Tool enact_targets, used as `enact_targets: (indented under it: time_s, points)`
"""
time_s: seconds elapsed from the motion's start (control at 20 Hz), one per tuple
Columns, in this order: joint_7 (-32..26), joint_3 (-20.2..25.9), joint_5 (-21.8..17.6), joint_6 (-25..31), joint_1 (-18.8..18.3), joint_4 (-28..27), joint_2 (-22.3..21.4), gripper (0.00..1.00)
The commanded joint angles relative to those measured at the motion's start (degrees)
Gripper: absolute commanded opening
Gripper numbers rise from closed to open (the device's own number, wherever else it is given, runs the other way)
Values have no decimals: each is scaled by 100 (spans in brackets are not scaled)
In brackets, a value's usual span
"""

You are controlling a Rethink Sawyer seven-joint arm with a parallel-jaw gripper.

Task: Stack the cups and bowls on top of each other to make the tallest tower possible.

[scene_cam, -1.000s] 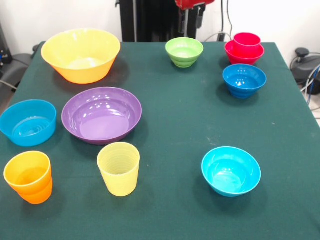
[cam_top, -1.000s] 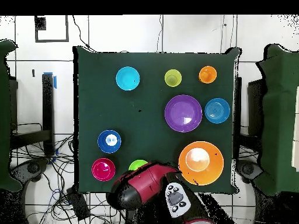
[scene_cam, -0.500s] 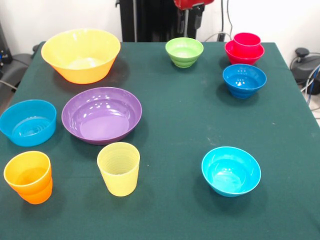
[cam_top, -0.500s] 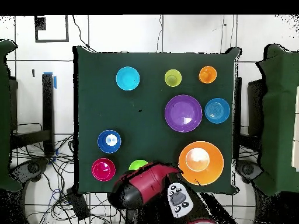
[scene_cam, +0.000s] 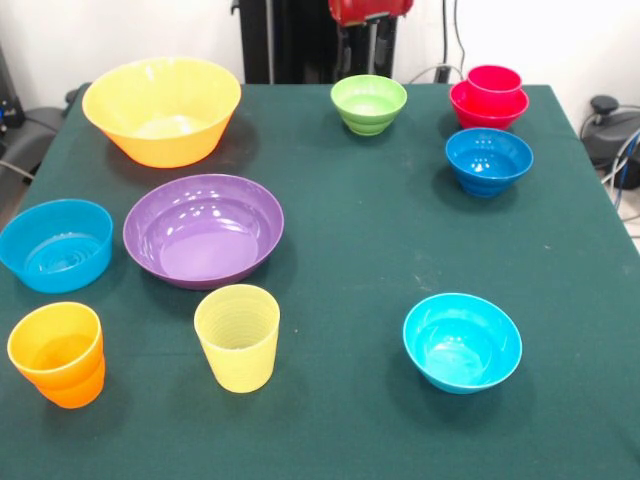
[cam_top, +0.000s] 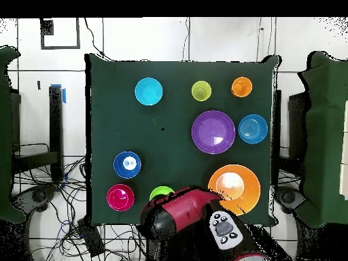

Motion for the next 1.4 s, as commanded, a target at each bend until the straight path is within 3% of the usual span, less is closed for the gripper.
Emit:
enact_targets:
  time_s: [0.05,0.5,0.75,1.4]
  points:
    - [-193,713,260,497,-41,-726,539,100]
    - [17,978,768,746,344,-405,-206,100]
    - [34,1040,977,750,371,-160,-342,100]
    - [116,967,870,332,336,-182,278,100]
